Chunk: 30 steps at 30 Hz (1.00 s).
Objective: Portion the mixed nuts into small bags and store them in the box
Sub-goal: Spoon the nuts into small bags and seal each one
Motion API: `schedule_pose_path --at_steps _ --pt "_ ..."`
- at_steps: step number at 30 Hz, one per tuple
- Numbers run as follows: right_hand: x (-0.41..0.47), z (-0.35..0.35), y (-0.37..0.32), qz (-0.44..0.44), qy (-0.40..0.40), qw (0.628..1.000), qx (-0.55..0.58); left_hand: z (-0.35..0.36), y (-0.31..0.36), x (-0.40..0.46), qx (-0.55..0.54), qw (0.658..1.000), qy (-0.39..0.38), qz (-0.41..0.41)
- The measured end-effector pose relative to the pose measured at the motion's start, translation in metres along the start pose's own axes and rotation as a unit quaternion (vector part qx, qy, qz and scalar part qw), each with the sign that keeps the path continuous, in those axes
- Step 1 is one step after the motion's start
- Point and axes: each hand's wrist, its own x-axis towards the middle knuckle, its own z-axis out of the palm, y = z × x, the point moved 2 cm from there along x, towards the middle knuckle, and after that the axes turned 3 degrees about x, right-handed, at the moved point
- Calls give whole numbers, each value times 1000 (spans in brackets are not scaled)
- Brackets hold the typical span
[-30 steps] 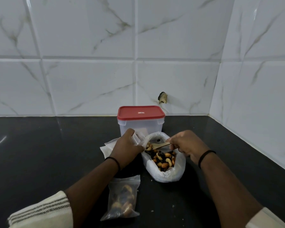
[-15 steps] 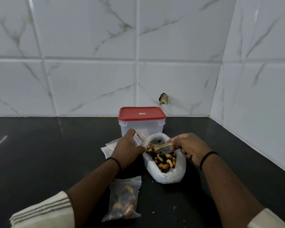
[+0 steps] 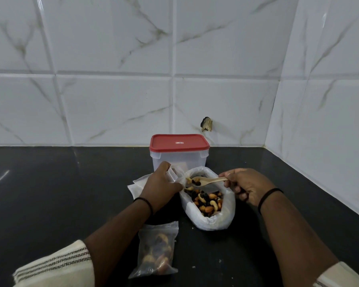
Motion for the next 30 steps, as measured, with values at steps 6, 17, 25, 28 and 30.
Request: schedule_pose_path --at_steps 6,17,25,28,30 --pt "-8 11 -2 -20 -5 1000 -19 0 1 0 3 1000 -7 -2" --pt "-9 -1 -11 -13 38 999 10 -1 2 -1 -1 1000 3 3" --pt "-27 14 -27 -189 -36 981 33 -2 6 -3 -11 1000 19 9" --pt "-32 19 -29 -234 -76 969 -7 -3 8 -4 -23 1000 17 8" --pt "-36 22 -30 -259 -90 961 -39 -3 7 -4 -31 999 14 10"
